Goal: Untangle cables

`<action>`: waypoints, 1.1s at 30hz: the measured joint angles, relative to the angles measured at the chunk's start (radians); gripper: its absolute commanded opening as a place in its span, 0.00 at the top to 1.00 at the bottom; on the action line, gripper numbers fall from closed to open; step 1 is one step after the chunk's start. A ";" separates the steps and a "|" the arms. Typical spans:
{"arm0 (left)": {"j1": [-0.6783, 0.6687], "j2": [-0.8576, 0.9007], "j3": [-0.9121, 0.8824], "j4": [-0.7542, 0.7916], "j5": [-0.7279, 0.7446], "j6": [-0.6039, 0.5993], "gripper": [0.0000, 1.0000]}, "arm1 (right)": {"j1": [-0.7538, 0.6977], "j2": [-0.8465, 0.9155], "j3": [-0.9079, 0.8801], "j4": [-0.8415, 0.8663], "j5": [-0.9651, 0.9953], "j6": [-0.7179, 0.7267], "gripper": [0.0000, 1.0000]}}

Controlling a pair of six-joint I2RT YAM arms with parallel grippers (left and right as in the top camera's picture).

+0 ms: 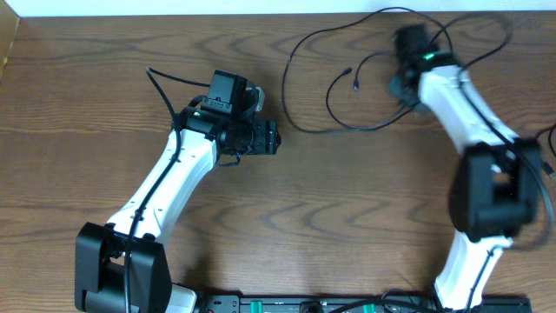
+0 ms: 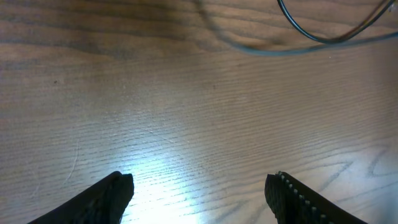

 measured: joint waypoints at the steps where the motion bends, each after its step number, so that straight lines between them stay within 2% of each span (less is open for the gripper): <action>1: 0.000 0.000 0.000 0.000 0.000 0.000 0.27 | -0.019 -0.037 0.016 0.000 0.003 -0.015 0.99; 6: 0.000 0.000 0.000 0.000 0.000 0.000 0.27 | -0.221 -0.231 0.079 -0.008 0.032 -0.082 0.99; 10: 0.000 0.000 0.000 0.000 0.000 0.000 0.27 | -0.371 -0.271 0.079 -0.020 0.046 -0.121 0.99; 18: 0.000 0.000 0.000 0.000 0.000 0.000 0.27 | -0.719 -0.232 0.079 -0.049 -0.035 -0.196 0.99; 25: 0.000 0.000 0.000 0.000 0.000 0.000 0.27 | -0.863 -0.137 0.078 -0.043 -0.124 -0.257 0.99; 26: 0.000 0.000 0.000 0.000 0.000 0.000 0.27 | -0.873 -0.122 0.078 -0.043 -0.132 -0.261 0.90; 27: 0.000 0.000 0.000 0.000 0.000 0.000 0.27 | -0.883 -0.103 0.078 -0.043 -0.142 -0.266 0.34; 28: 0.000 0.000 0.000 0.000 0.000 0.000 0.27 | -0.892 -0.082 0.078 -0.044 -0.159 -0.274 0.07; 29: 0.000 0.000 0.000 0.000 0.000 0.000 0.27 | -0.896 -0.070 0.078 -0.045 -0.177 -0.274 0.01; 33: 0.000 0.000 0.000 0.000 0.000 0.000 0.27 | -0.900 -0.047 0.077 -0.070 -0.305 -0.274 0.01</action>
